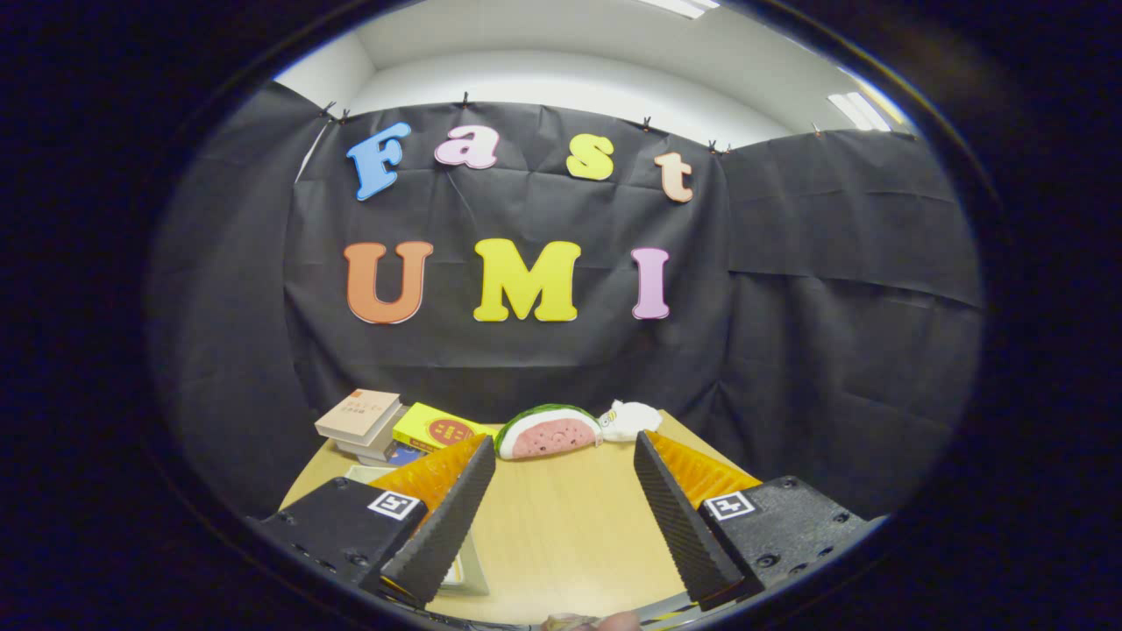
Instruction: Open the storage box then place both shoes into the box .Put the left shoe in first, then the right shoe, with the right side of both shoes facing outward in a uniform manner.
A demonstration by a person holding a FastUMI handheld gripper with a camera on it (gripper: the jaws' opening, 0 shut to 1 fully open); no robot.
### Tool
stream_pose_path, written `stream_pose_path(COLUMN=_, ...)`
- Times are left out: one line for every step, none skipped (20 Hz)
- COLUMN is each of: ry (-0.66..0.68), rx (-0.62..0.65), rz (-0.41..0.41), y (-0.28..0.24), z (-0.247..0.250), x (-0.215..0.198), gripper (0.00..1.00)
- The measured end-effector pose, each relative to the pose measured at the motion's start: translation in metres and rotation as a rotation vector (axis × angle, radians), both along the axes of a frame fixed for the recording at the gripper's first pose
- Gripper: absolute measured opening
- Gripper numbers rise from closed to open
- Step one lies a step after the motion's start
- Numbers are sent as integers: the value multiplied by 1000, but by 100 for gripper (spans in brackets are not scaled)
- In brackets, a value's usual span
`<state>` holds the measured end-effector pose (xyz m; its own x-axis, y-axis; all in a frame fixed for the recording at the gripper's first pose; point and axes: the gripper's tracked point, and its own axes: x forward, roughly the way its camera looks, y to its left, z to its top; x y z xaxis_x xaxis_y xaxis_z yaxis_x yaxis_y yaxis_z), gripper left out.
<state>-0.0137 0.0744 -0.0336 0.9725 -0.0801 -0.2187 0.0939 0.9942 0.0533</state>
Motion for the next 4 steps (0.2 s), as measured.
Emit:
stream_pose_path(ry=-3, rx=1, rz=1, y=1, z=0, x=-1, gripper=100)
stream_pose_path(ry=-8, rx=4, rz=3, y=2, z=0, x=-3, gripper=100)
stream_pose_path(ry=-5, rx=4, rz=7, y=6, z=-2, x=-4, gripper=100)
stream_pose_path(ry=0, rx=3, rz=14, y=8, z=-4, x=-5, gripper=100)
